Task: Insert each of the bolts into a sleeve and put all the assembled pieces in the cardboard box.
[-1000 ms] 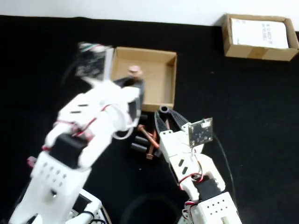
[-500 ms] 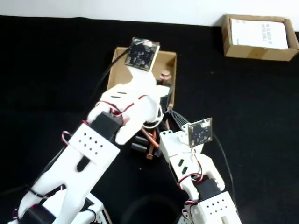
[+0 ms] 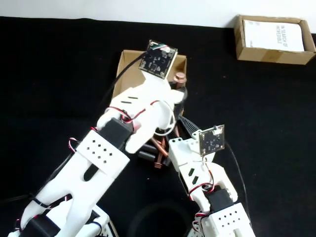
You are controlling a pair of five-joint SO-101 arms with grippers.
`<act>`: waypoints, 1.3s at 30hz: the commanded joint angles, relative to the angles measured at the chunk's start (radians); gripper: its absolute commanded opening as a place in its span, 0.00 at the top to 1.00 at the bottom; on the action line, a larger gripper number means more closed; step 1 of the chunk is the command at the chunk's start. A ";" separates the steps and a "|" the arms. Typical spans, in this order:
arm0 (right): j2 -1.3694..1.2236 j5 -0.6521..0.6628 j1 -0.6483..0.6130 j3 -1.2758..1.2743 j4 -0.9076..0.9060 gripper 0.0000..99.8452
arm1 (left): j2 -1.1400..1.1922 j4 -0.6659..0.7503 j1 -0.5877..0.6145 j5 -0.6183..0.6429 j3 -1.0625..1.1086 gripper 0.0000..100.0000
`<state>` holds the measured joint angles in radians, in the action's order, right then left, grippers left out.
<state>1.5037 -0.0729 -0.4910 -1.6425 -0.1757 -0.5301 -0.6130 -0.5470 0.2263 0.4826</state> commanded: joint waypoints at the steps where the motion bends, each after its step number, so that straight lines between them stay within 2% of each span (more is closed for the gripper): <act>1: 0.019 0.005 0.001 0.038 0.015 0.99 | -0.007 0.026 -0.013 0.008 -0.044 0.99; 14: 0.018 0.006 0.002 0.101 0.013 0.99 | -0.010 0.018 -0.030 0.008 0.033 0.99; 22: 0.016 0.008 0.062 0.102 0.013 0.99 | -0.041 0.015 -0.033 0.008 0.071 0.99; 39: 0.016 0.008 0.059 0.104 0.012 0.99 | -0.061 0.012 -0.039 0.003 0.177 0.99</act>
<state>1.5021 -0.0729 -0.4450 -1.6164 -0.1772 -0.5608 -0.6084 -0.5731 0.2279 0.6636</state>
